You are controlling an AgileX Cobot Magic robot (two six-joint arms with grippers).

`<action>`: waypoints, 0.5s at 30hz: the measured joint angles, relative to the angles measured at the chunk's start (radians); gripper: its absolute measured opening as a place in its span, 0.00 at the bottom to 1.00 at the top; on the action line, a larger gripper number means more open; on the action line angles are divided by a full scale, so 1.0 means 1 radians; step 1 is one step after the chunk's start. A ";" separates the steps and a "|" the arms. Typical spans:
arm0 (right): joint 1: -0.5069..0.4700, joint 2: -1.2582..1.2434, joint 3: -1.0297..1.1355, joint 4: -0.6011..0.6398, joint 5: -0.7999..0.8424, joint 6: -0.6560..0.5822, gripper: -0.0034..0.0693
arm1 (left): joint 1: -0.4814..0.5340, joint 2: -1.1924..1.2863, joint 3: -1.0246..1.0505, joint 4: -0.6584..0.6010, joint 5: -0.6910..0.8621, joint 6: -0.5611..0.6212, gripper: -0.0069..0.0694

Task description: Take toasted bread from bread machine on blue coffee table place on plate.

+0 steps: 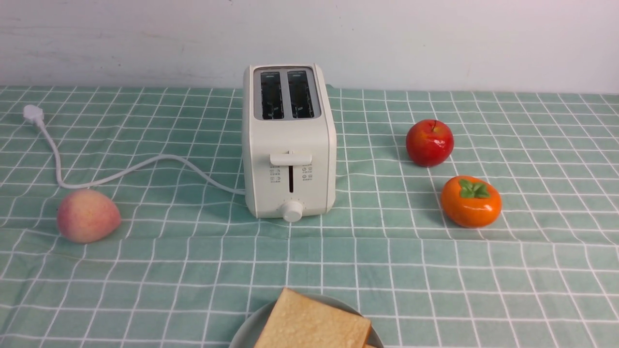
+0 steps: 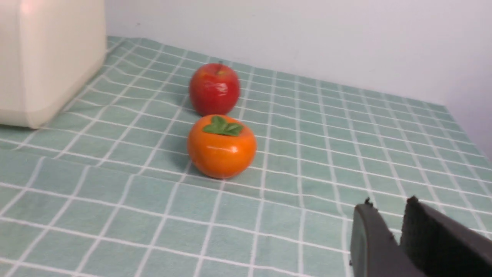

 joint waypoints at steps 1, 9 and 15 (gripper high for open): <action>-0.024 0.000 0.000 -0.005 0.001 0.002 0.24 | 0.000 0.000 0.000 0.000 0.000 0.000 0.14; -0.060 -0.025 0.012 0.013 0.005 0.184 0.25 | 0.000 0.000 0.000 0.000 0.000 0.000 0.14; -0.063 -0.090 0.105 0.034 0.014 0.250 0.26 | 0.000 0.000 0.000 0.000 -0.002 0.000 0.16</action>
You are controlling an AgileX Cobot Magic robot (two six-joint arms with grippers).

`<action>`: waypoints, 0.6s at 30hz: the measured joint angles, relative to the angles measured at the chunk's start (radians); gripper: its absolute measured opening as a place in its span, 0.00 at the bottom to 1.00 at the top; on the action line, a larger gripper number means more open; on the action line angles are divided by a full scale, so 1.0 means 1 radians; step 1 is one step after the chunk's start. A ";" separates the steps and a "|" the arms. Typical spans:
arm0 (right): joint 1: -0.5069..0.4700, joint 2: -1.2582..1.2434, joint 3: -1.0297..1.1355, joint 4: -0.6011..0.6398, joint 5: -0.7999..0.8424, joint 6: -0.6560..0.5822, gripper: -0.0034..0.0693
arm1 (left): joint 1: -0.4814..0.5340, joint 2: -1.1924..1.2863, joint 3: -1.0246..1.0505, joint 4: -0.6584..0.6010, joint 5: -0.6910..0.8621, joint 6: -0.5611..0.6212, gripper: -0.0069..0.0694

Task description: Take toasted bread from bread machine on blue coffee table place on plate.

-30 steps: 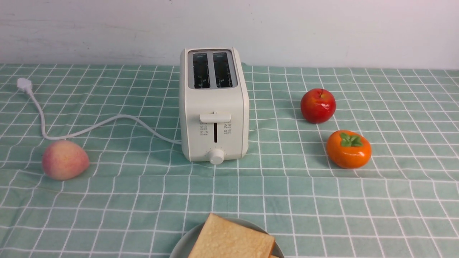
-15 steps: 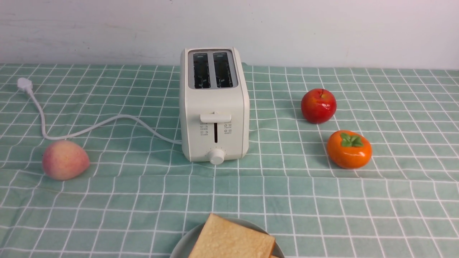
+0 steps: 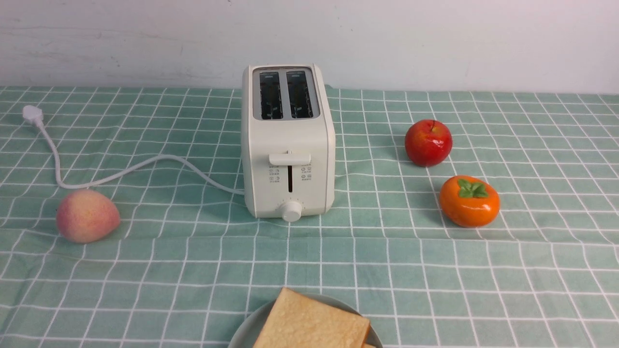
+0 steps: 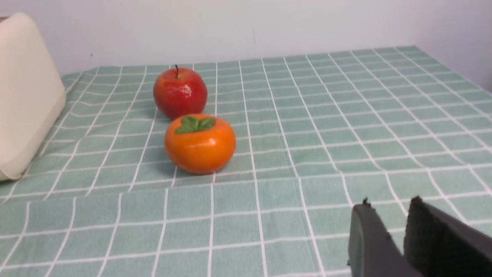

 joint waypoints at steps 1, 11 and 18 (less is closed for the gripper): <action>0.000 -0.007 0.011 0.016 0.006 -0.005 0.26 | 0.000 0.000 0.000 0.000 0.000 0.000 0.16; -0.005 -0.046 0.033 0.364 0.208 -0.448 0.28 | 0.000 0.000 0.000 0.000 -0.001 0.000 0.18; -0.005 -0.128 0.028 0.407 0.239 -0.521 0.29 | 0.000 0.000 0.001 0.000 -0.001 0.000 0.19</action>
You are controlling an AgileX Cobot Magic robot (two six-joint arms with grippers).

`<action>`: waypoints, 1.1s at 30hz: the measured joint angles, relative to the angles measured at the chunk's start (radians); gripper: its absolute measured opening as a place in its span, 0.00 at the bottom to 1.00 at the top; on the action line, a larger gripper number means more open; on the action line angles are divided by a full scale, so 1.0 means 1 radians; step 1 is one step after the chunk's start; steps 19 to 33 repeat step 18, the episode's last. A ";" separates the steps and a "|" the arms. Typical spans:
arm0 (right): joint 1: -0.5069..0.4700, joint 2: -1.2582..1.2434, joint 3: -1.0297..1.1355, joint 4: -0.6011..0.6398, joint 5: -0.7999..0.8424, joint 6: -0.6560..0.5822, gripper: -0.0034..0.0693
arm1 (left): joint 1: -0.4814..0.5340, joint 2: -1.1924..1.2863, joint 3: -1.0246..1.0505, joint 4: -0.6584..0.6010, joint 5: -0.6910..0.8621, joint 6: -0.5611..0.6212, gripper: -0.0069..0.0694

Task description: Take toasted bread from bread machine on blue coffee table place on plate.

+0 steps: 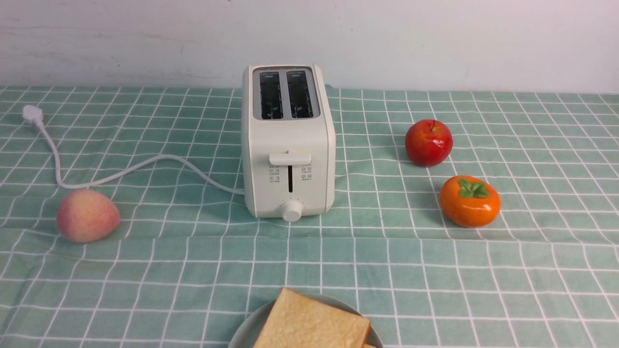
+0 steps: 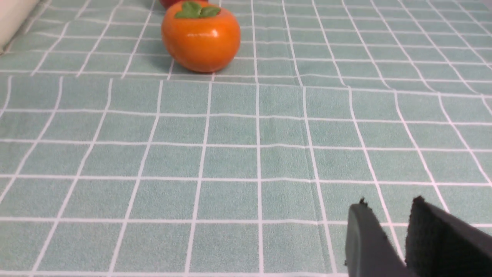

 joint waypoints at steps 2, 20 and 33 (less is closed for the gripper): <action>0.000 -0.007 -0.001 0.004 0.007 -0.002 0.29 | 0.000 0.000 0.000 0.000 0.000 0.000 0.19; 0.000 -0.008 -0.002 0.005 0.007 -0.006 0.32 | 0.000 0.000 0.001 -0.002 0.000 0.000 0.21; 0.000 -0.008 -0.002 0.005 0.007 -0.006 0.32 | 0.000 0.000 0.001 -0.002 0.000 0.000 0.21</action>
